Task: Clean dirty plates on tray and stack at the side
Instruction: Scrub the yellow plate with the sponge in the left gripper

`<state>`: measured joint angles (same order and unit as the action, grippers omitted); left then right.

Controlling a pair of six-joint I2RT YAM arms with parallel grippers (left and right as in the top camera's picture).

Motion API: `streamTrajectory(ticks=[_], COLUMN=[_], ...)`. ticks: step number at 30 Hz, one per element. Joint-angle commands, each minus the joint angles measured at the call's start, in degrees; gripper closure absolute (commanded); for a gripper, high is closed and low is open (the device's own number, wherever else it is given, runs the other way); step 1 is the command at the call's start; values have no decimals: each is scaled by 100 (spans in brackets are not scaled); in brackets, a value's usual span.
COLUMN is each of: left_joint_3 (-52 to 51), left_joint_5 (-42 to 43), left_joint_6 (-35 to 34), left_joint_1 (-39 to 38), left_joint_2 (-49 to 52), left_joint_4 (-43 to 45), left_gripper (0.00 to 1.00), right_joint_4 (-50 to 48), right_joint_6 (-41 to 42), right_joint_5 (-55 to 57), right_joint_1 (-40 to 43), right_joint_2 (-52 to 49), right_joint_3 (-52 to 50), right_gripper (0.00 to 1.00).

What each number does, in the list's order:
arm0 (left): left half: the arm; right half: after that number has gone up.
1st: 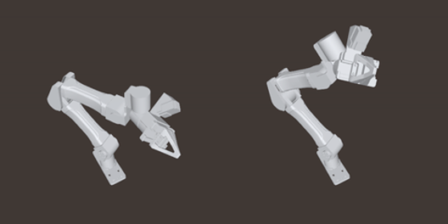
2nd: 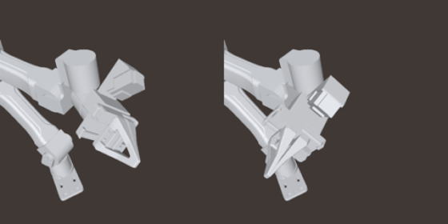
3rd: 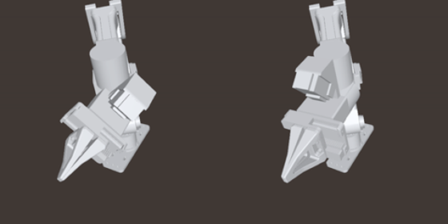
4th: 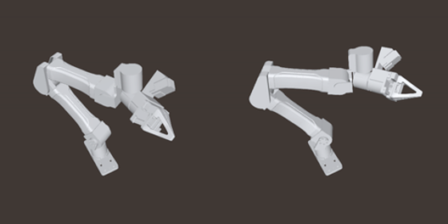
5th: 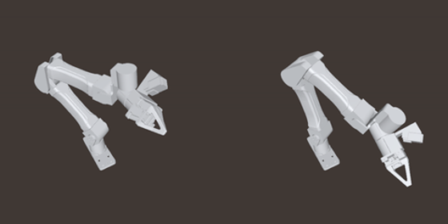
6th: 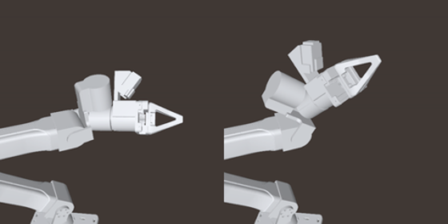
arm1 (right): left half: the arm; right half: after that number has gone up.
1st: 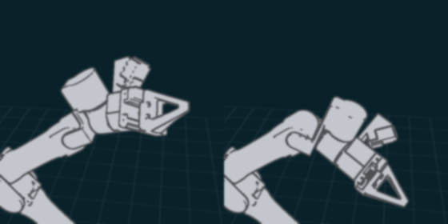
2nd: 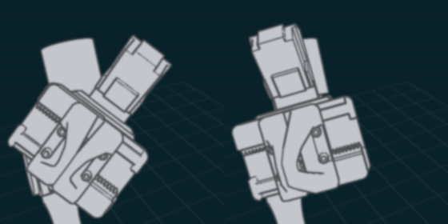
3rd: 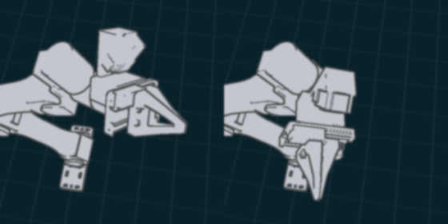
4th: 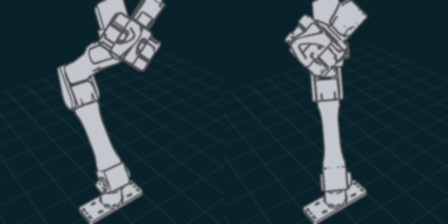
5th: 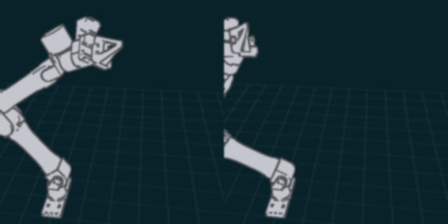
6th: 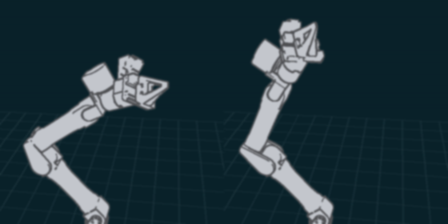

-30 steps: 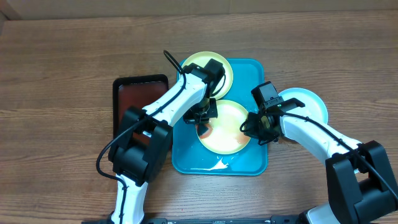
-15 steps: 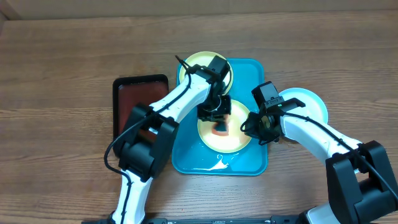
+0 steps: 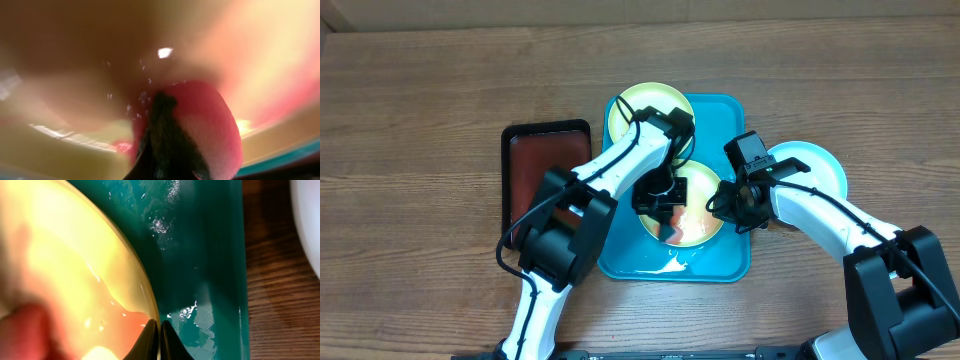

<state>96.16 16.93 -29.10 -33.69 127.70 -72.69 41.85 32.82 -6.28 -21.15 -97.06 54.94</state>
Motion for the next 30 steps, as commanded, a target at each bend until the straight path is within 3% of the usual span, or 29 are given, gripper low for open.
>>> streamTrajectory(ticks=[1,8,15,21,25,30], left_joint_3=[168,557,413,120,118,114], left_joint_5=[-1652,-2295,-501,831,1255,1145], left_joint_6=[-282,-352,319,326,393,369], left_joint_1=[199,391,232,-199,-420,-407], left_joint_2=[214,214,232,232,232,232], left_joint_4=[-273,-417,922,1705,1718,1515], left_gripper=[96,96,96,96,96,96], right_joint_4=[-13,2,0,0,-2,26], right_joint_6=[24,24,24,24,24,24], right_joint_5=[109,109,109,109,109,107], right_joint_1=[11,11,11,11,11,11], right_joint_2=[-70,-70,-70,-70,-70,-70], right_joint_3=[-24,-24,-24,-24,-24,-24], right_gripper=[96,96,96,96,96,96])
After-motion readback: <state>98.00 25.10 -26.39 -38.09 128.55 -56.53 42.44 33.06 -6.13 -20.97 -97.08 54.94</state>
